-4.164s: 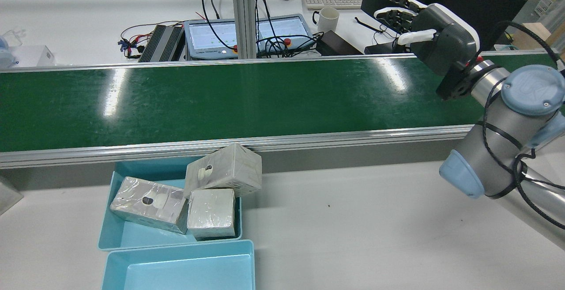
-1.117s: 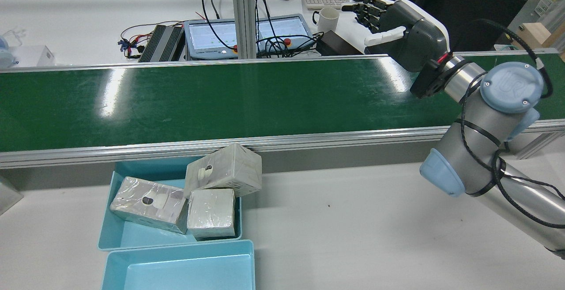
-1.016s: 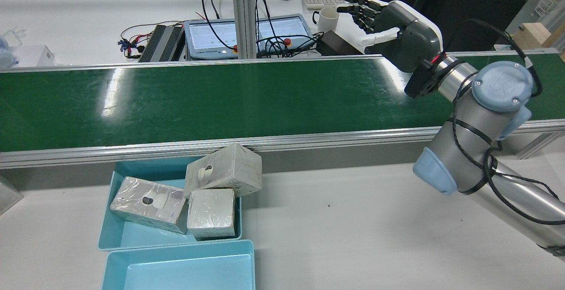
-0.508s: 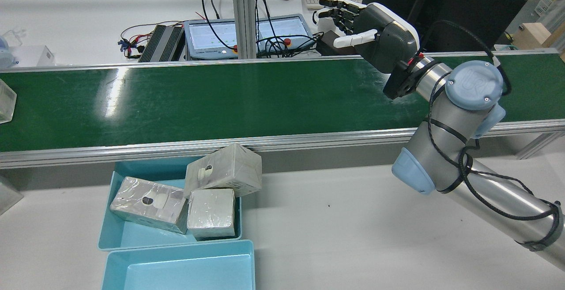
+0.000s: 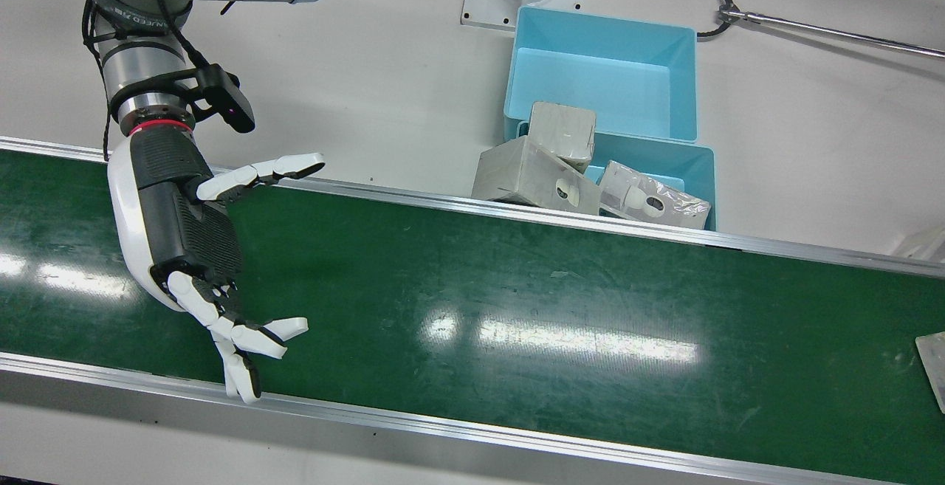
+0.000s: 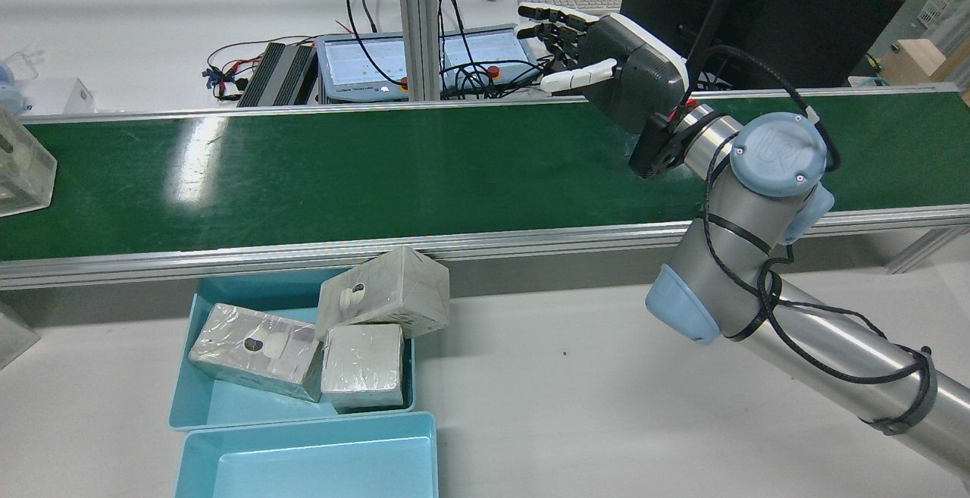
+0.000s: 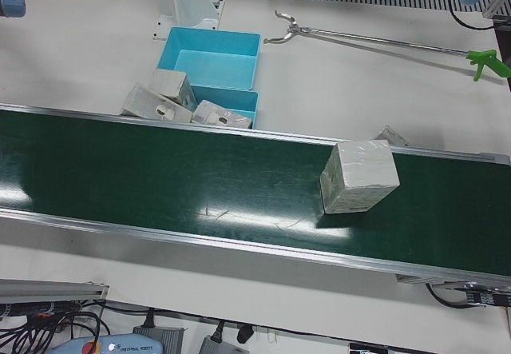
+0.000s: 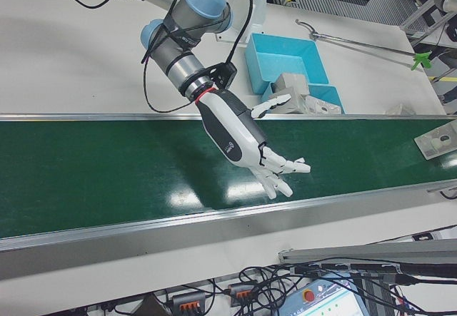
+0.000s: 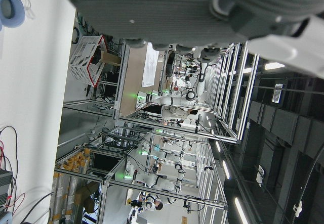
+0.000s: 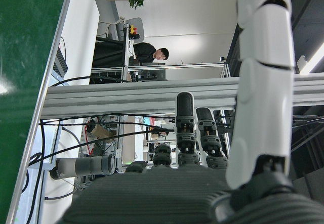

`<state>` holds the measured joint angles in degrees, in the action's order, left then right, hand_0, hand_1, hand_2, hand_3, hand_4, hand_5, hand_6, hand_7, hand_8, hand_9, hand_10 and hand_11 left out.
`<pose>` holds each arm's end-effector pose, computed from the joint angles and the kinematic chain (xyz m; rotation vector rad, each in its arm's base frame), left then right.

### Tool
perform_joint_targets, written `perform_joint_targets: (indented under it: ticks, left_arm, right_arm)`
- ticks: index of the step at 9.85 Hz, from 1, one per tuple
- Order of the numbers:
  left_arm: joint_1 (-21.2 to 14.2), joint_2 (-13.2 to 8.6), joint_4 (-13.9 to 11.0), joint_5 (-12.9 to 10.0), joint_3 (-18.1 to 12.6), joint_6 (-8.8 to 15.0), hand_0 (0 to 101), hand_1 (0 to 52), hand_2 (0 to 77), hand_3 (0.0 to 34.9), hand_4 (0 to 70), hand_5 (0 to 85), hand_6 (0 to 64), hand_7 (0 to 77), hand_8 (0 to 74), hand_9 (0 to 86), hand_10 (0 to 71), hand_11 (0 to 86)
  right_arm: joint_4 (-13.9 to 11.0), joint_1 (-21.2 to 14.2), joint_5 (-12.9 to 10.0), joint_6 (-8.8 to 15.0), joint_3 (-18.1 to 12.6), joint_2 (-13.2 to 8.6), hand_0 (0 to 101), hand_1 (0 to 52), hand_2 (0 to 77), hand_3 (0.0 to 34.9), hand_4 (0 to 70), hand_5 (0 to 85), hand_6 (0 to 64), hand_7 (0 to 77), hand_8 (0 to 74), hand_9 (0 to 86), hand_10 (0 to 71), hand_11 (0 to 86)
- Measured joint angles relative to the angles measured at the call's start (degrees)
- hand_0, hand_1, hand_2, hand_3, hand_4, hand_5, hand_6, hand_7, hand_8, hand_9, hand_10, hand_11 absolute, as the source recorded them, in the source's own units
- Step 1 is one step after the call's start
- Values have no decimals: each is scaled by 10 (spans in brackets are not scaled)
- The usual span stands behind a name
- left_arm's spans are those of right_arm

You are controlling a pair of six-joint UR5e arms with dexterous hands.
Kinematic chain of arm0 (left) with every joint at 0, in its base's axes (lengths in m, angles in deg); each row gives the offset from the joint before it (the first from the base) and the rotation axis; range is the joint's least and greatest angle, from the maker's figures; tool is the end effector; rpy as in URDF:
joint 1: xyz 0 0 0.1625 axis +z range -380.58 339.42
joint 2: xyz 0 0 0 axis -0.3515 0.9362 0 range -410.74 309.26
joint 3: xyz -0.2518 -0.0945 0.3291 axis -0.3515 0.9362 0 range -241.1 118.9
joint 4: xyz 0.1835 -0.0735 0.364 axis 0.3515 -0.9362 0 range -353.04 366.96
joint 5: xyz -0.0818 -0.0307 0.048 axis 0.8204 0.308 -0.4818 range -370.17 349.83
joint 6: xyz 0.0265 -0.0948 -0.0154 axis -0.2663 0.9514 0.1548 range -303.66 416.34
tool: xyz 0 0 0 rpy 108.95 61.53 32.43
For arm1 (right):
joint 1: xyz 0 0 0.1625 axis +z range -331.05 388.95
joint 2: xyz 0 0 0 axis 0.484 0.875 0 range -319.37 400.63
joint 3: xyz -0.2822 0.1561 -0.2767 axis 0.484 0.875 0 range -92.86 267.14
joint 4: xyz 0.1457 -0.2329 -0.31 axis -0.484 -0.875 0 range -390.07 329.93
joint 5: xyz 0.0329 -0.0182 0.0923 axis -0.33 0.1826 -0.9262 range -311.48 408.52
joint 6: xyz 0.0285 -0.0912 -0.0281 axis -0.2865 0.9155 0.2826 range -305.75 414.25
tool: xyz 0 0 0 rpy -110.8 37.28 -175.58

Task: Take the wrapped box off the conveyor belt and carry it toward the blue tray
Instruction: 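Hold the open right hand above the belt, waiting for the wrapped box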

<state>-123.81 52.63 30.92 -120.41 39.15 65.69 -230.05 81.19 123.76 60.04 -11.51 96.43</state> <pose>-0.2222 -0.5132 0.5191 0.3143 -2.1714 2.2057 -0.2750 -0.6140 0.3016 -0.4698 -2.4006 1.6186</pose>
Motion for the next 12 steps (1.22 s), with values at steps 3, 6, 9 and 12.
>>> perform_joint_targets:
  ticks: [3,6,9,12]
  left_arm:
    - [0,0,0,0,0,0,0,0,5,0,0,11,5,5,5,0,5,5]
    - [0,0,0,0,0,0,0,0,5,0,0,11,5,5,5,5,5,5]
    - [0,0,0,0,0,0,0,0,5,0,0,11,5,5,5,0,5,5]
    - [0,0,0,0,0,0,0,0,5,0,0,11,0,5,5,5,0,5]
  right_arm:
    - [-1,-3,-7,0,0,0,479,131,98,0,180,136,125,316,44,76,0,11]
    - [-1,-4,-9,0,0,-1,478,131,104,0,180,136,125,311,44,76,0,11]
    - [-1,-4,-10,0,0,0,479,131,98,0,180,136,125,311,44,76,0,11]
    - [-1,-4,-10,0,0,3,478,120,98,0,169,136,125,300,44,76,0,11]
